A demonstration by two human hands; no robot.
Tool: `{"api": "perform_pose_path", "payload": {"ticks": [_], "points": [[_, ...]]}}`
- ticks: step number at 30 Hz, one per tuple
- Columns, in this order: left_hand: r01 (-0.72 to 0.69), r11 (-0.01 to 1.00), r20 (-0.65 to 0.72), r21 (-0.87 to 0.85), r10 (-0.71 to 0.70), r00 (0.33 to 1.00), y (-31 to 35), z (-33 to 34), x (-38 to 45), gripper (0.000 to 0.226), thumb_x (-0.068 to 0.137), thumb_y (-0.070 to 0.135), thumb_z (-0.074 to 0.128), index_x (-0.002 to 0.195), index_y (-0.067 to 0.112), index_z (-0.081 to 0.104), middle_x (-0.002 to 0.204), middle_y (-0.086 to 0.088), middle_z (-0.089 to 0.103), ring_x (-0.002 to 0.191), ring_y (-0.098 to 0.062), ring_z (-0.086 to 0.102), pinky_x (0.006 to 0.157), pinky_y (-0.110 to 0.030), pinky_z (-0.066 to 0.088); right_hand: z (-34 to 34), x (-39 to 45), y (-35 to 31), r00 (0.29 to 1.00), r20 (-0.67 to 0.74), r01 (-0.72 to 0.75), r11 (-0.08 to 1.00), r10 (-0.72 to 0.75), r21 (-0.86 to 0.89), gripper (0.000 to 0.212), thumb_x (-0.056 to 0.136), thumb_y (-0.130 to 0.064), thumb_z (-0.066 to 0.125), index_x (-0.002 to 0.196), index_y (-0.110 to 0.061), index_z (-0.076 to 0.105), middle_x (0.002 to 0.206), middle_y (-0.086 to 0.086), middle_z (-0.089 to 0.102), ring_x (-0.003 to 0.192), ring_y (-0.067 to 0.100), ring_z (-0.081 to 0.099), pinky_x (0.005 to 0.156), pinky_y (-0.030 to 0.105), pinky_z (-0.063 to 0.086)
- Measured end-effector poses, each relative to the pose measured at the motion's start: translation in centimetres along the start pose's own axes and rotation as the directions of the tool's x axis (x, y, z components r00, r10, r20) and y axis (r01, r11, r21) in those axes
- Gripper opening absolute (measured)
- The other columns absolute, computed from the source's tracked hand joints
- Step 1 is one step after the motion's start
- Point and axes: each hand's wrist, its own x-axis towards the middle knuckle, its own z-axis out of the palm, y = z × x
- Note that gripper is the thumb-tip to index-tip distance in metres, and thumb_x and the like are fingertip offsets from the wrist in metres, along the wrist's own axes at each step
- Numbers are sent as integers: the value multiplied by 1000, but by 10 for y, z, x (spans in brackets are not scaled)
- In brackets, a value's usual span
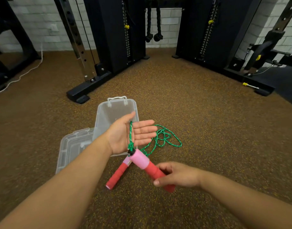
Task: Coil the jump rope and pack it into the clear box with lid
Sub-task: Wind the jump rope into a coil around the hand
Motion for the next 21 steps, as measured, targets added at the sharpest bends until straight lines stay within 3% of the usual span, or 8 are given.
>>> {"api": "perform_pose_path", "payload": {"ticks": [3,6,9,13,16,17,19,21], "points": [[-40,999,27,7,40,999,-1,3,-6,47,96,33,37,100,5,74,100,-15,74,89,-25,72,83,-37,55,3,1,4,998,41,-45,997,48,-62,25,84,-11,69,104,-24,62,88,-11,60,81,1,55,76,15,46],[-44,999,51,-8,44,998,-1,6,-8,47,97,33,35,104,3,71,101,-15,73,91,-25,72,82,-36,56,9,4,6,995,52,-84,994,88,-67,35,85,-5,66,119,-9,59,92,-8,61,85,4,56,83,22,48],[-36,999,63,-21,37,997,-2,9,-10,51,97,37,33,106,3,71,104,-16,73,92,-25,72,82,-35,56,16,8,8,993,65,-92,993,97,-75,33,84,-4,67,114,-14,59,95,-2,63,93,13,57,92,30,47],[-33,999,63,-39,35,997,-4,12,-10,53,98,38,31,103,5,72,102,-15,73,90,-24,72,80,-34,58,24,13,11,991,59,-112,989,118,-95,32,83,-2,68,109,-18,59,91,-8,63,87,5,58,93,29,48],[-26,998,88,-52,31,996,-5,14,-10,52,98,36,32,100,5,74,96,-13,75,85,-22,73,77,-33,59,29,16,13,991,0,-131,975,133,-180,27,80,-13,73,104,-20,63,94,-2,67,91,12,62,97,35,50],[-18,999,108,-50,23,994,-5,14,-11,51,97,36,33,100,6,74,94,-12,75,83,-21,73,76,-32,59,28,16,11,993,-29,-122,954,118,-275,33,77,-23,75,107,-18,62,99,1,68,96,18,64,97,39,49],[14,1000,164,-27,-9,986,-4,15,-14,48,94,34,36,101,5,73,91,-12,76,82,-21,74,74,-32,60,22,14,4,990,-76,-141,864,118,-483,62,72,-40,77,125,-18,52,117,1,62,112,23,59,98,33,46],[56,998,227,26,-60,972,-4,16,-17,47,91,34,38,102,5,73,90,-13,76,81,-22,74,73,-32,60,9,12,-2,982,-145,-178,850,120,-497,94,68,-45,79,144,-21,29,140,-4,44,127,16,45,105,27,38]]}}
